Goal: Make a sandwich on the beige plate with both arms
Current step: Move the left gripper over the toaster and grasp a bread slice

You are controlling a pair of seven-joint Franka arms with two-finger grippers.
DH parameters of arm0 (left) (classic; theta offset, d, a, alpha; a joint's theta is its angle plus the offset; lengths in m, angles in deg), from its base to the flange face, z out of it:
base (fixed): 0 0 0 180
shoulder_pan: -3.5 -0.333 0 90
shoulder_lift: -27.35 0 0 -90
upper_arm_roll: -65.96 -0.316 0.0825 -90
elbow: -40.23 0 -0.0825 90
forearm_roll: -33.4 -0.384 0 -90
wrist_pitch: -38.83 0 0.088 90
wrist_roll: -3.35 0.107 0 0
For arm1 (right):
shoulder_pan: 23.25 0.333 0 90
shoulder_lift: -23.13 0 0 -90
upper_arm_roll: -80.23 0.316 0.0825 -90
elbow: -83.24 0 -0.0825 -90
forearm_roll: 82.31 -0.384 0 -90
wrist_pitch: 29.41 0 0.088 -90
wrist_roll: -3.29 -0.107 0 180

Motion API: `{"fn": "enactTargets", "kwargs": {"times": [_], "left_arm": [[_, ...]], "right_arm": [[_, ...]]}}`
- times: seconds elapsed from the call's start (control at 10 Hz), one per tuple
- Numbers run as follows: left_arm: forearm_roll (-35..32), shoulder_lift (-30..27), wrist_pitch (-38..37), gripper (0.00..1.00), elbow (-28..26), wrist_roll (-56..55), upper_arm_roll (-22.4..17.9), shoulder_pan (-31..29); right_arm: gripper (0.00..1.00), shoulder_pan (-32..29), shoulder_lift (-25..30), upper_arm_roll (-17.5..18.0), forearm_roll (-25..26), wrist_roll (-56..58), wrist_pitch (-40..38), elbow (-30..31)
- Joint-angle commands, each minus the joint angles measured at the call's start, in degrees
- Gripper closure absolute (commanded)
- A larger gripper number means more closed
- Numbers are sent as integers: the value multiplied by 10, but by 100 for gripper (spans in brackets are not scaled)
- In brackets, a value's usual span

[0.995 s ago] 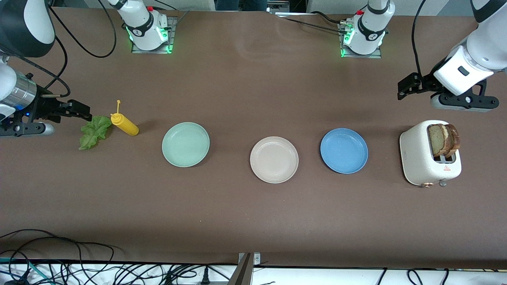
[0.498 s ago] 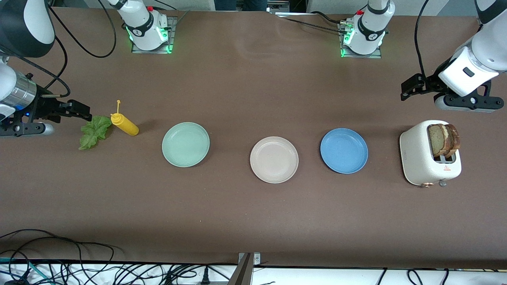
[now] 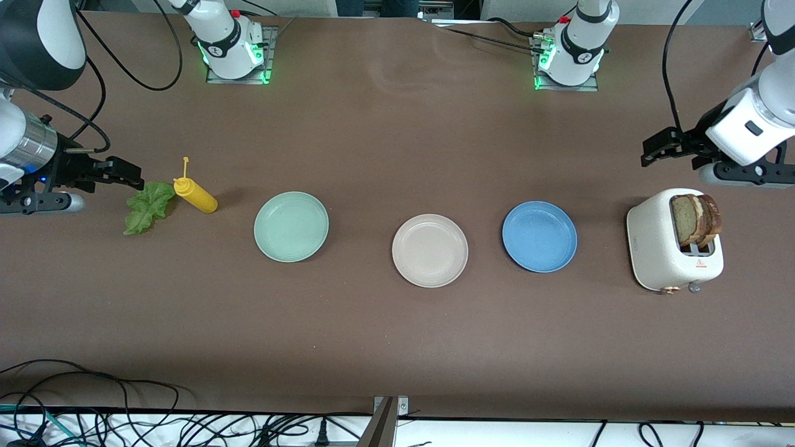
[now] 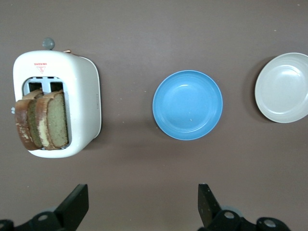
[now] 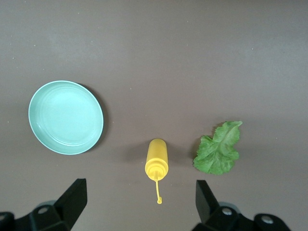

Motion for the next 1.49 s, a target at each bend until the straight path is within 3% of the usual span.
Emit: {"fn": "enactTargets", "kwargs": {"times": [0.0, 0.3, 0.7, 1.39], "left_arm": [[-9, 41, -4, 0, 42, 15, 2, -30], [-60, 61, 0, 0, 48, 16, 2, -34], [-64, 102, 74, 0, 44, 58, 2, -70], [-91, 120, 184, 0, -55, 71, 3, -107]], "right_arm": [[0, -6, 4, 4, -11, -3, -4, 2], [0, -6, 4, 4, -11, -3, -4, 2], [0, -7, 4, 4, -11, -2, -4, 2], [0, -6, 4, 4, -18, -3, -3, 2]]}}
